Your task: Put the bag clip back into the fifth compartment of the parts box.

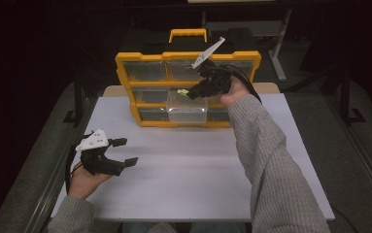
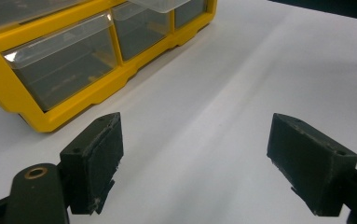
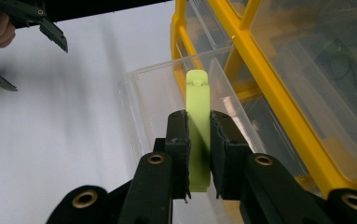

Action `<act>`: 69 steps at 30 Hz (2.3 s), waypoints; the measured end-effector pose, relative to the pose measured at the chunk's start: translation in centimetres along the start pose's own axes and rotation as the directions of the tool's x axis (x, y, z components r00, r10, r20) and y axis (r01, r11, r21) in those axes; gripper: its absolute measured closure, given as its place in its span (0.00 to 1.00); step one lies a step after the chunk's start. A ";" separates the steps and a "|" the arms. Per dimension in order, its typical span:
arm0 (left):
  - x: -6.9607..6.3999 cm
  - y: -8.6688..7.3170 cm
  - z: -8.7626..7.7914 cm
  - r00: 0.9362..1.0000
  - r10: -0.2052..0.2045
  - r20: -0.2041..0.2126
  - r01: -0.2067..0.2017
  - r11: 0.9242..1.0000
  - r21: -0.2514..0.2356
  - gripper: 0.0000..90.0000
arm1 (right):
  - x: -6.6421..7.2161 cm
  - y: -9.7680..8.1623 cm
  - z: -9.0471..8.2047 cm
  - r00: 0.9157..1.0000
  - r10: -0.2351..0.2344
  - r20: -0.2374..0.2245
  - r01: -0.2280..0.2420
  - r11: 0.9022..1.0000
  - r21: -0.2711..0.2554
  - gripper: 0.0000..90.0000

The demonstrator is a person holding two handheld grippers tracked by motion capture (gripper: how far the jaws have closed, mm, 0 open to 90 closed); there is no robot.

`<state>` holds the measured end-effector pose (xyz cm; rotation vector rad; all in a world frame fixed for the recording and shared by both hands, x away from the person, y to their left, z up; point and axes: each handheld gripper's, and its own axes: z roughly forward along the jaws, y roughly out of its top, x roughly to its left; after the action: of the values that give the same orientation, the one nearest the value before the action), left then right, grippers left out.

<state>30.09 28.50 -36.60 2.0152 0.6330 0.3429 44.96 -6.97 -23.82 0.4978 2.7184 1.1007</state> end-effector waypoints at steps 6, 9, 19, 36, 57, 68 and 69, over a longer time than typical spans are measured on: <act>0.0 0.0 0.0 1.000 -0.009 0.001 0.009 1.000 -0.002 0.20 | -0.1 -0.5 0.6 1.000 0.003 -0.004 -0.003 1.000 0.011 0.85; 0.0 0.0 -0.1 1.000 -0.006 0.001 0.006 1.000 0.005 0.20 | -0.1 -0.6 0.9 1.000 0.007 -0.007 -0.007 1.000 0.014 0.85; 0.1 0.0 -0.1 1.000 -0.005 0.001 0.005 1.000 0.004 0.20 | -0.4 -1.0 1.6 0.999 0.041 -0.004 -0.040 0.999 0.036 0.85; 0.1 -0.1 -0.1 1.000 -0.010 0.002 0.010 1.000 0.001 0.20 | -0.7 -1.2 1.2 0.997 0.074 -0.022 -0.074 0.997 -0.011 0.77; 0.4 -0.2 -0.3 1.000 -0.015 0.002 0.015 1.000 0.002 0.19 | 0.9 -0.8 -1.7 0.991 0.092 -0.093 -0.104 0.986 -0.128 0.60; 0.3 -0.2 -0.5 1.000 -0.023 -0.004 0.023 1.000 -0.009 0.19 | 2.8 -1.1 -2.5 0.990 0.064 -0.123 -0.083 0.984 -0.159 0.67; 0.3 -0.2 -0.4 1.000 -0.026 -0.004 0.026 1.000 -0.015 0.19 | 3.0 -1.1 -2.5 0.990 0.050 -0.129 -0.071 0.984 -0.164 0.68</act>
<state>30.04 29.07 -36.58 1.9904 0.6572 0.3358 41.21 -8.21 -22.93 0.5044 2.6964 1.4077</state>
